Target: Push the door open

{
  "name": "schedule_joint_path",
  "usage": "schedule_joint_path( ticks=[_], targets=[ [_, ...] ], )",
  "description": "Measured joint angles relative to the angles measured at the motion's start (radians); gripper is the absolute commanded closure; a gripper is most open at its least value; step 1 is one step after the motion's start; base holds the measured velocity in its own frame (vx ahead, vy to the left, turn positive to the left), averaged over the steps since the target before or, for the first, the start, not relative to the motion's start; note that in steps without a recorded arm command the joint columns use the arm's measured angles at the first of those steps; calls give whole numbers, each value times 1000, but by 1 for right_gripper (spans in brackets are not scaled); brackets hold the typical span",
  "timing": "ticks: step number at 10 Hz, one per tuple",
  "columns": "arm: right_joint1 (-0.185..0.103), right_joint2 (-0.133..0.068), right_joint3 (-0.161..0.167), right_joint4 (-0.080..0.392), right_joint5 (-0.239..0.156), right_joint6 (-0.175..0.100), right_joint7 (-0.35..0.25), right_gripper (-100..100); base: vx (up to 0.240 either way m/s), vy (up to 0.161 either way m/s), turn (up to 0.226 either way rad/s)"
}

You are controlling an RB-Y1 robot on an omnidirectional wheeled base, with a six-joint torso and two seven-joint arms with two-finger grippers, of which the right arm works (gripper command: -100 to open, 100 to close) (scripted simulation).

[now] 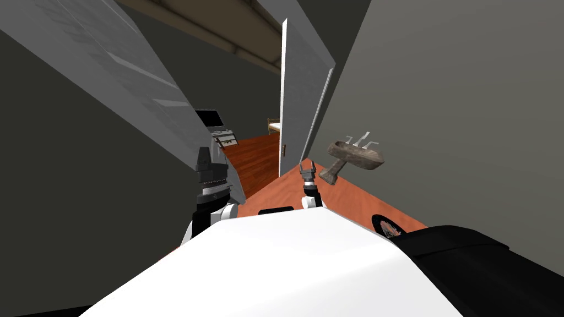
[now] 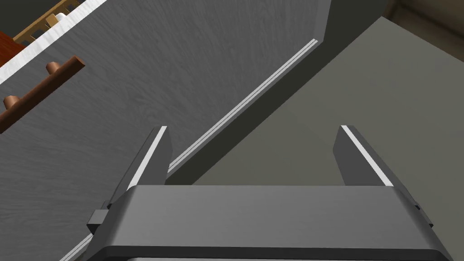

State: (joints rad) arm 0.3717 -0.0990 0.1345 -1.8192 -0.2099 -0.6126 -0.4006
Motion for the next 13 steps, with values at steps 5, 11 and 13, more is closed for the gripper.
schedule_joint_path(
  ticks=[5,11,13],
  targets=[
    [-36,-6,17,105,-62,-25,-89,-100,85,-101,211],
    [-73,-8,38,215,-125,-51,-180,-100,60,-85,167],
    [-84,-13,44,258,-146,-67,-214,-100,61,-93,204]
  ],
)
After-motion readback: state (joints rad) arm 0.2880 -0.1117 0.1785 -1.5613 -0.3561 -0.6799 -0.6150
